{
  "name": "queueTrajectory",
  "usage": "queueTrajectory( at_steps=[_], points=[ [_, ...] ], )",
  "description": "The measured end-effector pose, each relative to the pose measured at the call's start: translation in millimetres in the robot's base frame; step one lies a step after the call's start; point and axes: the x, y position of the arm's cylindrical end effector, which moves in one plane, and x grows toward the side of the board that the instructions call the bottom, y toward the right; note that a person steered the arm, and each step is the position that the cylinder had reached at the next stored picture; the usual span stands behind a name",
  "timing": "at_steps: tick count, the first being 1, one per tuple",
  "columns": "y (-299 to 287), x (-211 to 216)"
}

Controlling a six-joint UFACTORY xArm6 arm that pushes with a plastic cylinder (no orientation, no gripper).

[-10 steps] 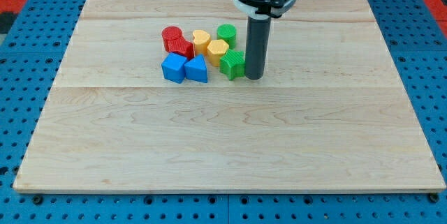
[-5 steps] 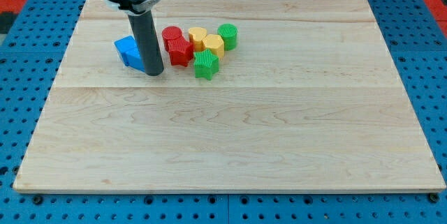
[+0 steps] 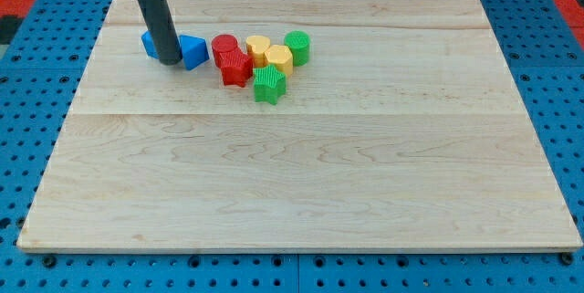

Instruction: Push the blue cube towards the top left corner of the board

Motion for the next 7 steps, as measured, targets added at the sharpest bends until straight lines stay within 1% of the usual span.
queueTrajectory(
  at_steps=[1, 2, 3, 4, 5, 6, 7],
  points=[
    [-21, -40],
    [-36, -20],
    [-65, -8],
    [-64, -32],
    [-37, -56],
    [-22, -57],
    [-21, -58]
  ],
)
